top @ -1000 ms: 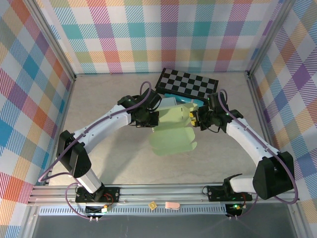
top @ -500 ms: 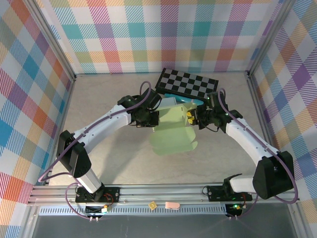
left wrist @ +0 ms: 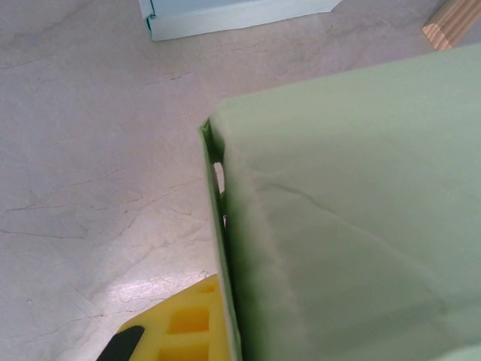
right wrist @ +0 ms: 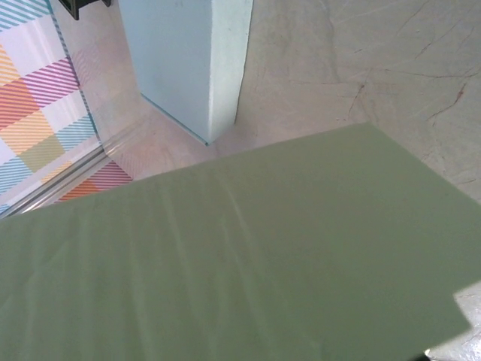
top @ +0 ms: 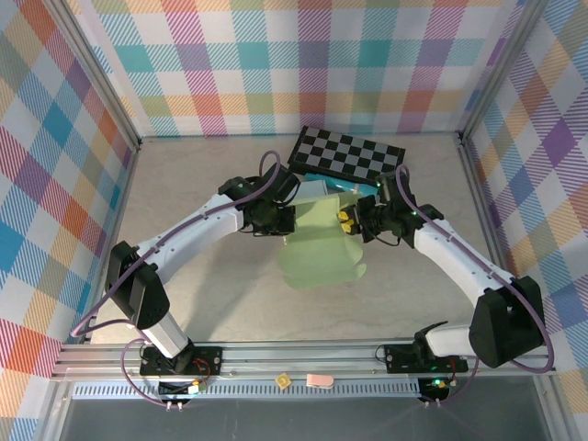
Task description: Fold the paper box
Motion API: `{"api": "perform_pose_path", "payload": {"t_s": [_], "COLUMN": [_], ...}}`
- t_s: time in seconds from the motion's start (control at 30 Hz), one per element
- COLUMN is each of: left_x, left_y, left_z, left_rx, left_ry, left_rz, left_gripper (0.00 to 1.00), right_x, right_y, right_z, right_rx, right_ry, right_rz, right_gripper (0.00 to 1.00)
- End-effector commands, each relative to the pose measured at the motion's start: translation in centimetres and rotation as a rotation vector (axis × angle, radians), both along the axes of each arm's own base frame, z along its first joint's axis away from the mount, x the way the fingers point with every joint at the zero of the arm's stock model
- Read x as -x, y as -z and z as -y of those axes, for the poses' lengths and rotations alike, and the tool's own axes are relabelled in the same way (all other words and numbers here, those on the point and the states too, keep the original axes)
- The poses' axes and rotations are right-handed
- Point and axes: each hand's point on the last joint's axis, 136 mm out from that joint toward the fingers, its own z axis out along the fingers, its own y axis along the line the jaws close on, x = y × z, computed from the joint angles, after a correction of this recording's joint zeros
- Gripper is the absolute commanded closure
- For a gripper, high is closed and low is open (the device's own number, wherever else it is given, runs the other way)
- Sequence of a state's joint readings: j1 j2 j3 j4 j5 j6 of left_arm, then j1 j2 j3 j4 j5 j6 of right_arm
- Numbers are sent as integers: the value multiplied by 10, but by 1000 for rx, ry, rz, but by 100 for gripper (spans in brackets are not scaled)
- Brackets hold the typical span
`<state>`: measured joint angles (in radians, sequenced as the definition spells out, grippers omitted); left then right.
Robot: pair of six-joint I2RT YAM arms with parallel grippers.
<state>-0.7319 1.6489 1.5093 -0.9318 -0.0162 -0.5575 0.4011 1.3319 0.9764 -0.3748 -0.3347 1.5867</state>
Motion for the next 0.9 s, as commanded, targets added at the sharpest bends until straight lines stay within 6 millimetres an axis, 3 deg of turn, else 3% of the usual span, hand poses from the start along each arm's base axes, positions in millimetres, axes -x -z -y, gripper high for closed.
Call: {"api": "perform_pose_path", "payload": {"t_s": [0.0,0.27,0.5,0.6,0.67,0.77,0.87], "left_x": [-2,-3,-13,-23,-30,-41,-51], "left_y": [-5,-2,3,2,1,1,-2], "left_z": [10,9,-3,-8,-8,-5,1], "left_rx": [32,32,14,24,52,138,219], "left_ry": [7,1,-4,9,28,64,137], "left_rz": [14,9,-5,-14,-23,-46,-58], "left_gripper": [100,100,100,100,100,100,100], "right_x": [-1,1,-7,-12,-23,-44,-64], "right_y": [-6,-15,-78,-115,-132,-134,-123], "right_z": [-10,-7,-1,19,44,67,56], "right_rx": [-32,11,141,184,198,181,99], "right_ry": [-20,-70,-437,-508,-491,-469,-519], "right_rz": [9,62,400,586,674,734,805], "right_gripper": [80,80,69,65,64,73,73]}}
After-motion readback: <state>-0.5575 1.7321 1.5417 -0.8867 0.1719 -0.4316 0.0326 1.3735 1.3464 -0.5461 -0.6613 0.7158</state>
